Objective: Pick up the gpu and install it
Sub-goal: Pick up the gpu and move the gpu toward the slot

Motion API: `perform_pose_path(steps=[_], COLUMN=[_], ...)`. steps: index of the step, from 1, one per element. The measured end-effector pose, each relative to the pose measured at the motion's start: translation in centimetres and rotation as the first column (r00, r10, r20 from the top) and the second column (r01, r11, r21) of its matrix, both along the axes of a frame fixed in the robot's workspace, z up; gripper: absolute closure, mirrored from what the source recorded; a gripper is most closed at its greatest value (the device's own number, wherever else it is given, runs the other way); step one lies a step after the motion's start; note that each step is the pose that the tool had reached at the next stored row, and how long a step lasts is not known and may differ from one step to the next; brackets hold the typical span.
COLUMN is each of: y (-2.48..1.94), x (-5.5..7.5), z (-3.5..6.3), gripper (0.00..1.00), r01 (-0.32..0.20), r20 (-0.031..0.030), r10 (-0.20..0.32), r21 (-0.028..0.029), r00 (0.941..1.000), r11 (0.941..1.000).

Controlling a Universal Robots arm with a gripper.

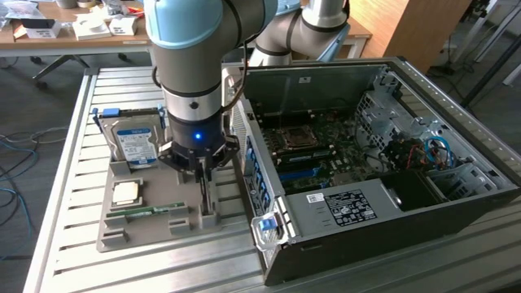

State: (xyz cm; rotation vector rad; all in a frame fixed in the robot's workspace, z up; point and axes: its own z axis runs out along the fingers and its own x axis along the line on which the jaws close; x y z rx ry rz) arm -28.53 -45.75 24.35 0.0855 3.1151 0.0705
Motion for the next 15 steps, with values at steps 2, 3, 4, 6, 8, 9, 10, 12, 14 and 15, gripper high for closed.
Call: perform_pose_path(steps=[2, 3, 4, 6, 8, 9, 10, 12, 14, 15], y=[0.0, 0.0, 0.0, 0.0, 0.0, 0.0, 0.0, 0.0, 0.0, 0.0], x=[0.0, 0.0, 0.0, 0.0, 0.0, 0.0, 0.0, 0.0, 0.0, 0.0], z=[0.51, 0.81, 1.12, 1.65, 2.25, 2.59, 2.9, 3.61, 4.3, 4.66], gripper=[0.74, 0.74, 0.74, 0.74, 0.74, 0.74, 0.74, 0.74, 0.74, 0.74], r01=[0.0, 0.0, 0.0, 0.0, 0.0, 0.0, 0.0, 0.0, 0.0, 0.0], r20=[0.0, 0.0, -0.0001, -0.0001, 0.0, 0.0, 0.0, 0.0, -0.0001, 0.0], r10=[0.0, 0.0, 0.0, 0.0, 0.0, 0.0, 0.0, 0.0, 0.0, 0.0], r21=[-0.0001, 0.0, -0.0001, -0.0001, 0.0, 0.0, 0.0, 0.0, 0.0001, 0.0001], r00=[1.0, 1.0, 1.0, 1.0, 1.0, 1.0, 1.0, 1.0, 1.0, 1.0], r11=[1.0, 1.0, 1.0, 1.0, 1.0, 1.0, 1.0, 1.0, 1.0, 1.0])
